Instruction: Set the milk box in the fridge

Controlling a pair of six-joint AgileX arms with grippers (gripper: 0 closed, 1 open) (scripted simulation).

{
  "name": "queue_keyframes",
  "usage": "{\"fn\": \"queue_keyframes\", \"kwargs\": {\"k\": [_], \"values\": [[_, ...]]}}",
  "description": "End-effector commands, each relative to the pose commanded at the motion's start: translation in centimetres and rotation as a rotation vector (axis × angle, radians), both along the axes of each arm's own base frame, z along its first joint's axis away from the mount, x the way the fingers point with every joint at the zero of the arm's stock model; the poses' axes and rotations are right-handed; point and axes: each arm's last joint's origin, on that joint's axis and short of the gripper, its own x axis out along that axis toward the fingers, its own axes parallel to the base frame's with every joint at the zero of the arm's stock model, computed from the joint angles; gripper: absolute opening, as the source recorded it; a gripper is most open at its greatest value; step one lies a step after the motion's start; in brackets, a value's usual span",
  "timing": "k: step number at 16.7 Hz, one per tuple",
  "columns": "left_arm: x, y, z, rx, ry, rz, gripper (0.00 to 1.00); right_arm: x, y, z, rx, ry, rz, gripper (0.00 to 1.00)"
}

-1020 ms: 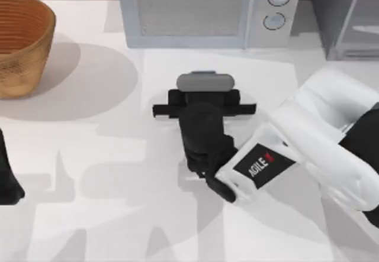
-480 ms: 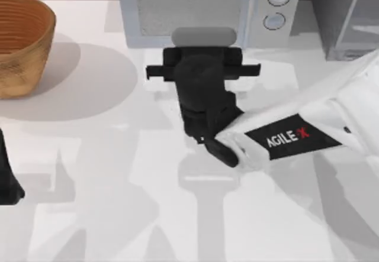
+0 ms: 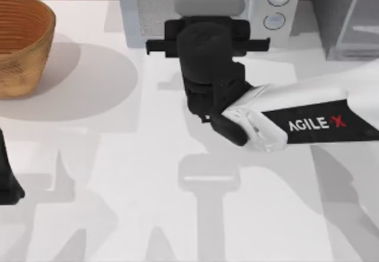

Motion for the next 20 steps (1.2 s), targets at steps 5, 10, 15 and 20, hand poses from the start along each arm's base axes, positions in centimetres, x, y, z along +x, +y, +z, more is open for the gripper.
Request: {"fn": "queue_keyframes", "kwargs": {"k": [5, 10, 15, 20], "values": [[0.0, 0.0, 0.0, 0.0, 0.0, 0.0, 1.0, 0.0, -1.4, 1.0, -0.007, 0.005, 0.0, 0.0], [0.0, 0.0, 0.0, 0.0, 0.0, 0.0, 1.0, -1.7, -8.3, 6.6, -0.012, -0.004, 0.008, 0.0], [0.0, 0.0, 0.0, 0.0, 0.0, 0.0, 1.0, -7.6, -17.7, 11.5, 0.01, -0.039, 0.046, 0.0], [0.0, 0.0, 0.0, 0.0, 0.0, 0.0, 1.0, -17.7, -26.5, 12.1, 0.054, -0.166, 0.039, 0.0]]}}
